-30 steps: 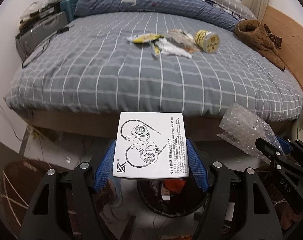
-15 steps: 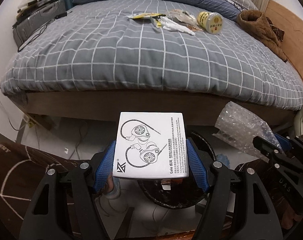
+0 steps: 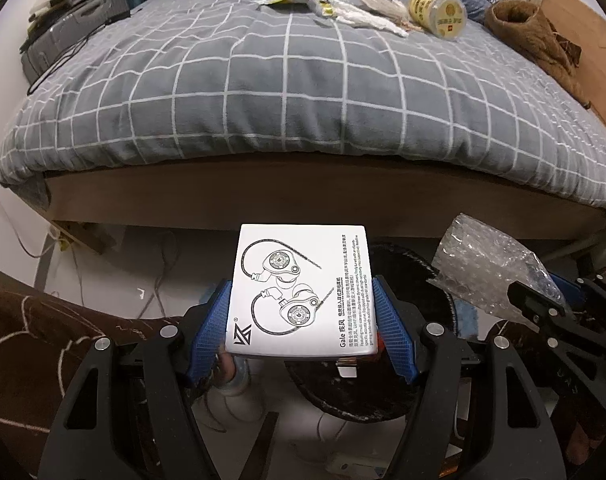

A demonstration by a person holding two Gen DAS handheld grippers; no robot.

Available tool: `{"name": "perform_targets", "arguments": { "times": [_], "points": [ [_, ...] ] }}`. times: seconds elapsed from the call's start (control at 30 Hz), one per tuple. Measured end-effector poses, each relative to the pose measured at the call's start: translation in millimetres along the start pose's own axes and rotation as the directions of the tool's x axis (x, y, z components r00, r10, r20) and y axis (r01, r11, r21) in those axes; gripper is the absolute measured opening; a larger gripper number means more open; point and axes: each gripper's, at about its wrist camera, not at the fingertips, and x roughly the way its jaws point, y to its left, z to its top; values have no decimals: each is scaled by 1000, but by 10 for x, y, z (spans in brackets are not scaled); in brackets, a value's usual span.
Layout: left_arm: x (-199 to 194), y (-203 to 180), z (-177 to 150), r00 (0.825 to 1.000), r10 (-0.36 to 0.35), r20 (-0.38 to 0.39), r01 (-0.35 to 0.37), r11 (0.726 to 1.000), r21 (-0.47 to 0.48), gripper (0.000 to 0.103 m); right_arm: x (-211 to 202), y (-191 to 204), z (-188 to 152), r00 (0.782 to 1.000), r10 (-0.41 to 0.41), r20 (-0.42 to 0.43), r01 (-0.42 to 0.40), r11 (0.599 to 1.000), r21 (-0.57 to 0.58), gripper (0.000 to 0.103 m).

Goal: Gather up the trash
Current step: 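Open the right tool over the bin while the left tool releases the box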

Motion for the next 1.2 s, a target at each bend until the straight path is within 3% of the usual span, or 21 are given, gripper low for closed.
{"name": "perform_targets", "arguments": {
  "times": [0.2,0.43,0.57,0.77,1.2],
  "points": [
    [30,149,-21,1000,12,-11,-12,999,-33,68,64,110,58,1000,4,-2,-4,1000,-20,33],
    [43,171,-19,1000,9,-13,-10,999,-44,68,20,56,70,999,-23,42,24,999,-22,68],
    [53,74,-11,1000,3,-12,-4,1000,-17,68,-7,-128,35,998,-39,56,37,999,32,82],
    [81,-151,5,1000,-21,-23,22,999,32,68,-53,-400,-78,994,-69,83,62,994,85,93],
    [138,-685,58,996,-82,-39,87,988,125,68,-160,-835,-194,984,-149,99,126,970,207,95]
  ]
}}
